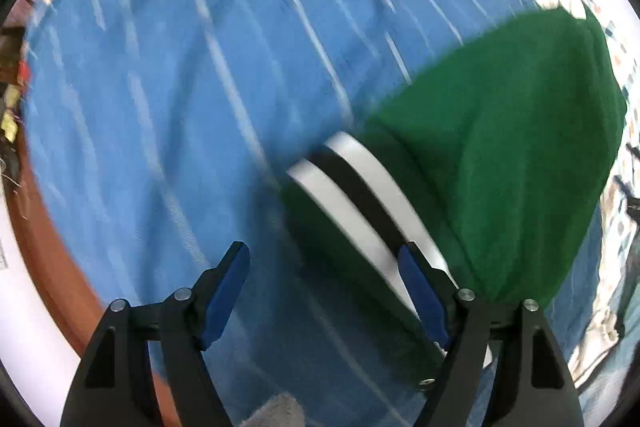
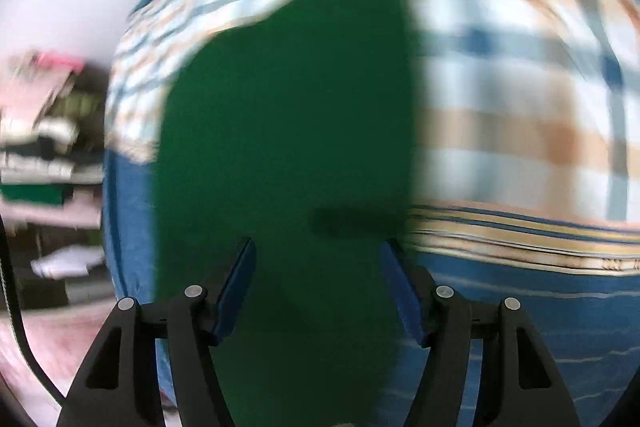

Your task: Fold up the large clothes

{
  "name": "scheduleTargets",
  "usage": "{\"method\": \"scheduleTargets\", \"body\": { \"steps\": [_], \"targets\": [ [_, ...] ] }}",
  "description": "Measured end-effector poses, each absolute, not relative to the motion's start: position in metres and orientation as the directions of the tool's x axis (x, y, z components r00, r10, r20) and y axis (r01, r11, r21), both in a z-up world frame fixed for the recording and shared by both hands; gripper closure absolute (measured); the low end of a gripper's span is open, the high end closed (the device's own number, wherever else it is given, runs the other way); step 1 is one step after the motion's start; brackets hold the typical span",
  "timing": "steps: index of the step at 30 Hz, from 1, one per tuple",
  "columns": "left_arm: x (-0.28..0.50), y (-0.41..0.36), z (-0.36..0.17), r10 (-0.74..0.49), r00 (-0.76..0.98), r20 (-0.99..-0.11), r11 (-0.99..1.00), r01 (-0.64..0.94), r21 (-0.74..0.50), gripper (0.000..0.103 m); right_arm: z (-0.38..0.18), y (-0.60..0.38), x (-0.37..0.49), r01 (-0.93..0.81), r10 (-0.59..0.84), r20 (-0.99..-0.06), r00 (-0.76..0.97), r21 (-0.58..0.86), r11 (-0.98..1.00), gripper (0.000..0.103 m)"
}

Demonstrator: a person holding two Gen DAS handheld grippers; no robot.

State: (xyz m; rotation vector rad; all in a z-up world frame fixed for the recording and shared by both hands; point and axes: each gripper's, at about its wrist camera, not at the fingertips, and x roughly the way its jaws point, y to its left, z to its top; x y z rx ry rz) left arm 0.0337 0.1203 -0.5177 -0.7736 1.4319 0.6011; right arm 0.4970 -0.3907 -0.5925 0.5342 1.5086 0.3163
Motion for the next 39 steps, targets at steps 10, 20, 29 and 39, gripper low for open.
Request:
{"method": "scheduleTargets", "body": {
  "steps": [10,20,29,39],
  "targets": [
    [0.064,0.085,-0.555,0.062,0.037,-0.997,0.674,-0.739,0.015,0.023,-0.695,-0.417,0.529,0.191,0.8,-0.598,0.042,0.791,0.581,0.028],
    [0.08,0.102,-0.554,0.042,0.038,-0.998,0.784,-0.621,0.009,0.023,-0.641,-0.422,0.494,0.185,0.76,-0.625,0.179,0.78,0.598,0.086],
    [0.108,0.156,-0.522,0.065,0.101,-0.993,0.9,-0.436,0.015,0.023,-0.576,-0.527,0.316,0.45,0.62,-0.716,0.32,0.691,0.566,0.086],
    [0.026,0.196,-0.459,0.101,0.131,-0.986,0.749,-0.663,-0.011,0.023,-0.565,-0.577,0.07,0.74,0.427,-0.869,0.251,0.457,0.494,0.084]
  ]
}}
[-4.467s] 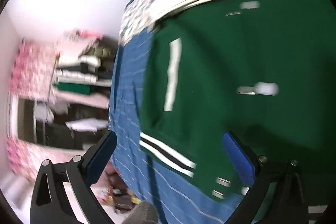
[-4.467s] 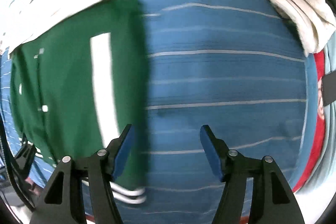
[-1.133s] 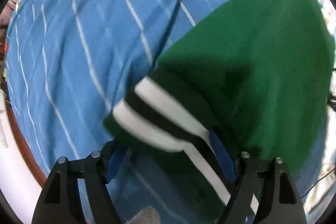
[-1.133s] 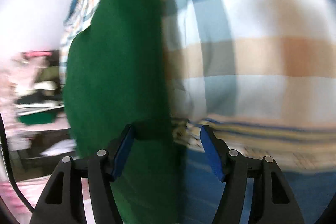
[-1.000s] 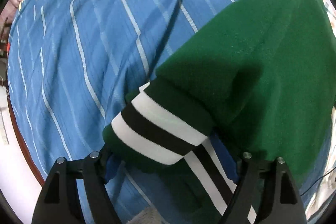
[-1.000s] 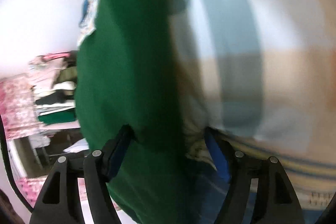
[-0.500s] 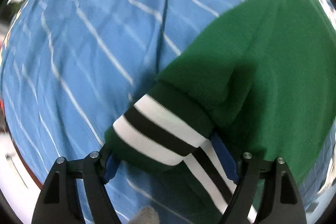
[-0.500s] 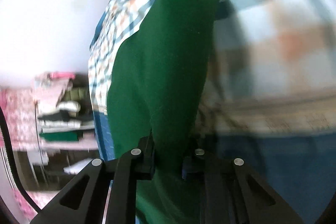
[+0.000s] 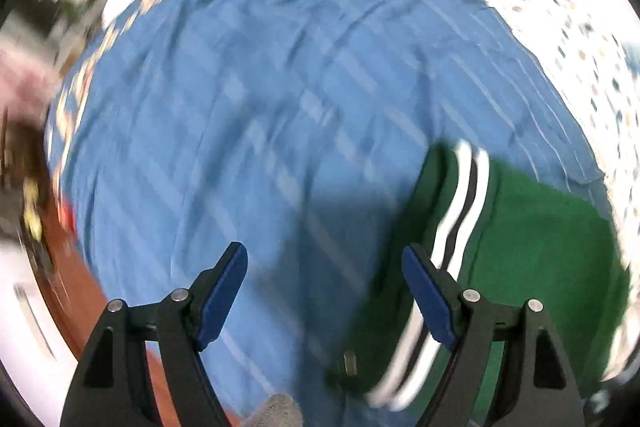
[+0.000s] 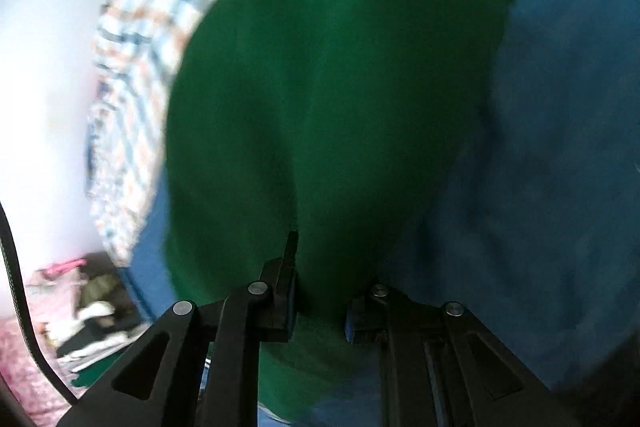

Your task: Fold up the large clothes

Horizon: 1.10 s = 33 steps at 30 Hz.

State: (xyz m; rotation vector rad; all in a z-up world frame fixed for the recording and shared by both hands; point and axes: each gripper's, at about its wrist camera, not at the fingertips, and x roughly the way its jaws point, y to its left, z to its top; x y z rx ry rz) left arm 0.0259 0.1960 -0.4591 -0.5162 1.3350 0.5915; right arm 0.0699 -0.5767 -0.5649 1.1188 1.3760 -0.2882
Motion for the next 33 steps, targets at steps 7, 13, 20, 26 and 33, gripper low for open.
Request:
{"method": "scheduleTargets", "body": {
  "steps": [7,13,20,26,33],
  "targets": [
    [-0.06,0.111,-0.513,-0.157,0.054,-0.986,0.598,-0.79,-0.139,0.025,-0.578,-0.568,0.042,0.622,0.345,-0.931,-0.123,0.199,0.757,0.067],
    [-0.064,0.072,-0.527,-0.169,0.116,-0.979,0.546,-0.816,-0.191,0.025,-0.523,-0.508,0.068,0.153,0.103,-0.977,-0.186,0.074,0.985,0.067],
    [-0.046,0.066,-0.525,-0.068,0.127,-0.99,0.611,-0.779,-0.141,0.025,-0.556,-0.435,0.185,-0.016,0.171,-0.985,-0.021,0.172,0.985,0.067],
    [-0.047,0.068,-0.513,-0.036,0.125,-0.991,0.626,-0.77,-0.12,0.024,-0.604,-0.396,0.243,-0.116,0.074,-0.995,0.064,0.066,0.991,0.067],
    [-0.061,0.06,-0.512,-0.09,0.132,-0.987,0.608,-0.778,-0.159,0.024,-0.535,-0.472,0.235,-0.024,0.087,-0.991,0.1,0.085,0.996,0.067]
  ]
}}
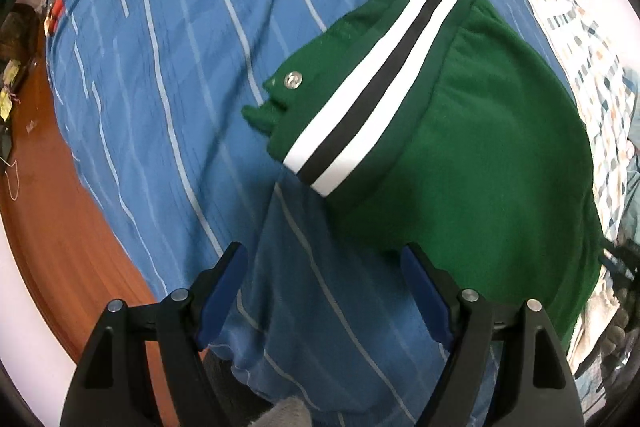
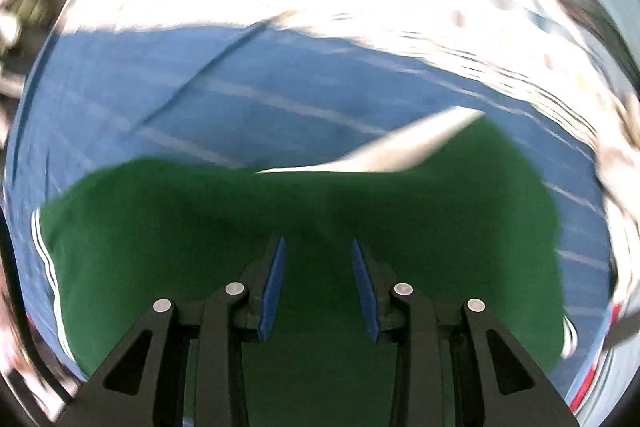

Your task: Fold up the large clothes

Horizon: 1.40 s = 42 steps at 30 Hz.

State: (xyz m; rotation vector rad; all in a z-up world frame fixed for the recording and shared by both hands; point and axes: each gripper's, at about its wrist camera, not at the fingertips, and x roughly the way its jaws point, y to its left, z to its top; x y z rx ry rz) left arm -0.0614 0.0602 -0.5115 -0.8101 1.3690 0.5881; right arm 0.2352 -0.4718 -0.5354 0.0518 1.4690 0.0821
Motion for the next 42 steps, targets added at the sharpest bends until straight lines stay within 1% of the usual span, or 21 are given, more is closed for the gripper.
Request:
{"method": "scheduleTargets", "body": {
  "steps": [3,4,5,7,11,13,15,16,17,20,22,24,25,27,30,32,34,35,36,38,42],
  "targets": [
    [-0.057,0.063,-0.522,-0.072,0.108,-0.992,0.611,-0.781,-0.129,0.024,-0.552,-0.528,0.239,0.116,0.06,-0.995,0.08,0.069,0.991,0.067],
    [-0.058,0.064,-0.522,-0.062,0.105,-0.993,0.611,-0.783,-0.121,0.024,-0.578,-0.551,0.242,0.162,0.08,-0.996,0.04,0.085,0.983,0.067],
    [-0.056,0.066,-0.523,-0.049,0.098,-0.994,0.609,-0.786,-0.107,0.024,-0.6,-0.559,0.248,0.187,0.126,-0.992,-0.001,0.123,0.975,0.067],
    [-0.054,0.074,-0.515,-0.015,0.093,-0.996,0.599,-0.797,-0.084,0.025,-0.618,-0.561,0.26,0.185,0.127,-0.992,-0.022,0.121,0.975,0.067],
    [-0.022,0.094,-0.486,0.099,0.157,-0.983,0.648,-0.76,-0.056,0.025,-0.579,-0.534,0.256,0.134,-0.073,-0.997,-0.023,-0.075,0.988,0.066],
    [0.017,0.104,-0.477,0.131,0.204,-0.97,0.686,-0.725,-0.059,0.025,-0.55,-0.518,0.238,0.15,-0.004,-0.999,0.037,0.002,0.989,0.066],
    [0.057,0.112,-0.478,0.119,0.249,-0.961,0.728,-0.68,-0.086,0.025,-0.534,-0.5,0.226,0.145,0.052,-0.995,0.08,0.064,0.987,0.065],
    [0.072,0.115,-0.481,0.124,0.254,-0.959,0.747,-0.661,-0.078,0.025,-0.524,-0.49,0.218,0.128,0.112,-0.988,0.109,0.125,0.984,0.065],
    [0.098,0.118,-0.489,0.141,0.252,-0.957,0.766,-0.64,-0.055,0.025,-0.52,-0.467,0.215,0.079,0.209,-0.971,0.113,0.218,0.973,0.065],
    [0.15,0.132,-0.515,0.194,0.222,-0.956,0.803,-0.596,0.024,0.025,-0.53,-0.406,0.22,-0.043,0.376,-0.925,0.051,0.375,0.926,0.065],
    [0.173,0.139,-0.542,0.191,0.183,-0.964,0.83,-0.554,0.06,0.023,-0.549,-0.378,0.233,-0.084,0.395,-0.918,0.034,0.391,0.916,0.065],
    [0.184,0.142,-0.555,0.175,0.17,-0.97,0.843,-0.535,0.058,0.01,-0.574,-0.343,0.249,-0.122,0.37,-0.929,0.01,0.366,0.923,0.065],
    [0.189,0.144,-0.558,0.187,0.176,-0.967,0.851,-0.521,0.07,0.008,-0.594,-0.33,0.256,-0.133,0.33,-0.944,-0.019,0.329,0.935,0.065],
    [0.191,0.147,-0.558,0.179,0.183,-0.967,0.858,-0.509,0.063,0.007,-0.626,-0.314,0.265,-0.141,0.278,-0.958,-0.068,0.285,0.948,0.065],
    [0.181,0.155,-0.548,0.149,0.193,-0.97,0.851,-0.525,0.026,0.007,-0.619,-0.31,0.267,-0.159,0.253,-0.964,-0.075,0.262,0.952,0.065],
    [0.16,0.156,-0.528,0.171,0.211,-0.962,0.84,-0.542,0.03,0.007,-0.599,-0.327,0.262,-0.139,0.311,-0.948,-0.067,0.317,0.938,0.065],
    [0.135,0.153,-0.504,0.199,0.244,-0.949,0.828,-0.559,0.03,0.007,-0.567,-0.359,0.25,-0.087,0.349,-0.937,-0.012,0.348,0.933,0.065],
    [0.121,0.15,-0.493,0.211,0.254,-0.944,0.822,-0.569,0.03,0.007,-0.554,-0.379,0.242,-0.064,0.362,-0.932,0.012,0.361,0.931,0.064],
    [0.106,0.144,-0.484,0.222,0.26,-0.94,0.816,-0.578,0.033,0.007,-0.536,-0.411,0.23,-0.024,0.375,-0.926,0.043,0.374,0.927,0.059],
    [0.083,0.128,-0.476,0.231,0.258,-0.938,0.804,-0.594,0.035,0.007,-0.512,-0.468,0.207,0.04,0.358,-0.93,0.087,0.362,0.931,0.051],
    [0.055,0.089,-0.499,0.205,0.174,-0.963,0.796,-0.603,0.061,0.007,-0.492,-0.583,0.165,0.191,0.24,-0.964,0.115,0.258,0.947,0.051]
  ]
}}
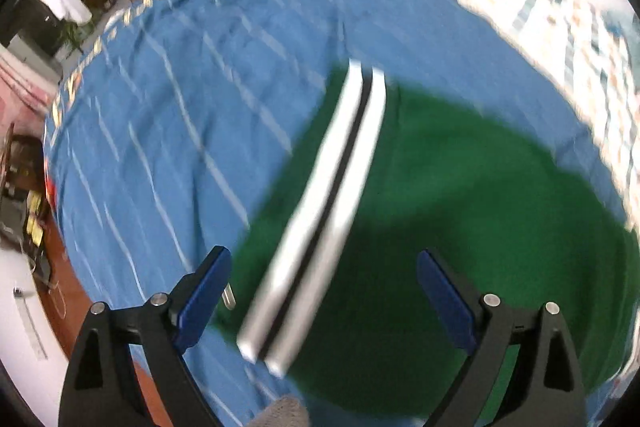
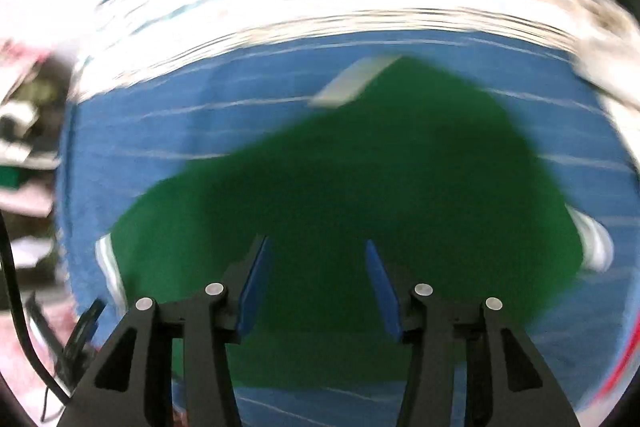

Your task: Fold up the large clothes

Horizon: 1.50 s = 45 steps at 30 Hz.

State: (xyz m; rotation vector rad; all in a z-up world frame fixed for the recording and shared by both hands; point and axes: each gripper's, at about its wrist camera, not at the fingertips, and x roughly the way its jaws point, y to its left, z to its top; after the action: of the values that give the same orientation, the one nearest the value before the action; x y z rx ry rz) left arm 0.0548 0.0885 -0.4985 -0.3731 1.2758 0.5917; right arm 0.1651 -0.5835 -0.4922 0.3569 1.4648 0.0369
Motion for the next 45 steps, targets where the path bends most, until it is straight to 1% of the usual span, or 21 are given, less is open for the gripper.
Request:
{"method": "scheduleTargets", "body": {
  "steps": [2,3,4,5,7,9,13,15,16,19,21,25,27,31,32,33,34,36,40,43,45],
  "targets": [
    [0.052,0.077,-0.523,0.23,0.113,-0.967,0.795,-0.595,0.12,0.007,-0.505,-0.629,0.152,0.213,0.196,-0.976,0.099,0.213,0.953,0.051],
    [0.047,0.069,-0.535,0.268,0.076,-0.961,0.799,-0.575,0.177,0.007,-0.519,-0.645,0.149,0.214,0.158,-0.985,0.068,0.17,0.962,0.051],
    [0.049,0.063,-0.549,0.319,0.032,-0.947,0.803,-0.541,0.252,0.006,-0.539,-0.652,0.149,0.21,0.146,-0.989,0.027,0.148,0.966,0.051],
    [0.051,0.06,-0.558,0.349,0.014,-0.937,0.801,-0.522,0.291,0.001,-0.561,-0.656,0.148,0.21,0.134,-0.991,-0.026,0.125,0.97,0.051],
    [0.054,0.064,-0.56,0.351,0.01,-0.936,0.787,-0.545,0.289,0.0,-0.591,-0.665,0.144,0.225,0.062,-0.992,-0.11,0.036,0.974,0.053],
    [0.06,0.069,-0.562,0.345,0.004,-0.939,0.788,-0.544,0.287,0.0,-0.616,-0.674,0.143,0.215,0.051,-0.985,-0.163,0.015,0.976,0.055],
    [0.057,0.07,-0.554,0.338,-0.011,-0.941,0.78,-0.556,0.287,0.0,-0.626,-0.683,0.145,0.239,0.095,-0.98,-0.175,0.052,0.97,0.055],
    [0.05,0.07,-0.542,0.347,-0.008,-0.938,0.767,-0.573,0.288,0.0,-0.617,-0.69,0.144,0.235,0.131,-0.975,-0.177,0.088,0.968,0.055],
    [0.044,0.068,-0.529,0.349,0.011,-0.937,0.756,-0.594,0.274,0.0,-0.603,-0.697,0.141,0.247,0.186,-0.971,-0.15,0.146,0.958,0.054],
    [0.026,0.061,-0.504,0.361,0.05,-0.931,0.724,-0.644,0.246,0.0,-0.564,-0.719,0.138,0.294,0.346,-0.938,-0.016,0.326,0.898,0.048],
    [0.013,0.061,-0.497,0.364,0.063,-0.929,0.692,-0.685,0.225,0.0,-0.545,-0.73,0.149,0.27,0.411,-0.91,0.056,0.41,0.871,0.031],
    [-0.001,0.062,-0.503,0.385,0.039,-0.922,0.624,-0.747,0.229,0.0,-0.542,-0.733,0.213,0.144,0.437,-0.888,0.142,0.456,0.879,0.03],
    [0.001,0.063,-0.513,0.381,0.019,-0.924,0.603,-0.763,0.233,0.0,-0.546,-0.725,0.242,0.099,0.466,-0.874,0.137,0.481,0.871,0.03],
    [0.015,0.062,-0.532,0.38,-0.013,-0.925,0.604,-0.754,0.259,0.0,-0.578,-0.7,0.301,0.027,0.537,-0.844,-0.001,0.537,0.843,0.03],
    [0.018,0.061,-0.536,0.375,-0.02,-0.927,0.607,-0.751,0.261,0.0,-0.592,-0.689,0.307,0.027,0.54,-0.838,-0.076,0.539,0.842,0.034],
    [0.02,0.06,-0.54,0.367,-0.021,-0.93,0.61,-0.749,0.257,0.0,-0.601,-0.68,0.308,0.028,0.514,-0.85,-0.119,0.514,0.857,0.067],
    [0.023,0.058,-0.544,0.364,-0.026,-0.931,0.616,-0.743,0.262,0.0,-0.605,-0.673,0.309,0.005,0.5,-0.855,-0.138,0.504,0.864,0.083],
    [0.025,0.056,-0.548,0.368,-0.03,-0.93,0.629,-0.728,0.272,0.0,-0.6,-0.667,0.305,-0.033,0.447,-0.889,-0.104,0.452,0.892,0.095],
    [0.025,0.051,-0.551,0.354,-0.009,-0.935,0.644,-0.723,0.251,0.0,-0.585,-0.698,0.3,0.09,0.425,-0.904,0.056,0.428,0.899,0.097],
    [0.027,0.048,-0.546,0.367,-0.022,-0.93,0.648,-0.711,0.272,0.0,-0.608,-0.689,0.294,0.096,0.361,-0.933,-0.006,0.358,0.929,0.097],
    [0.027,0.046,-0.539,0.369,-0.025,-0.929,0.645,-0.713,0.275,0.0,-0.599,-0.677,0.296,0.051,0.298,-0.955,0.007,0.298,0.953,0.096]
  ]
}}
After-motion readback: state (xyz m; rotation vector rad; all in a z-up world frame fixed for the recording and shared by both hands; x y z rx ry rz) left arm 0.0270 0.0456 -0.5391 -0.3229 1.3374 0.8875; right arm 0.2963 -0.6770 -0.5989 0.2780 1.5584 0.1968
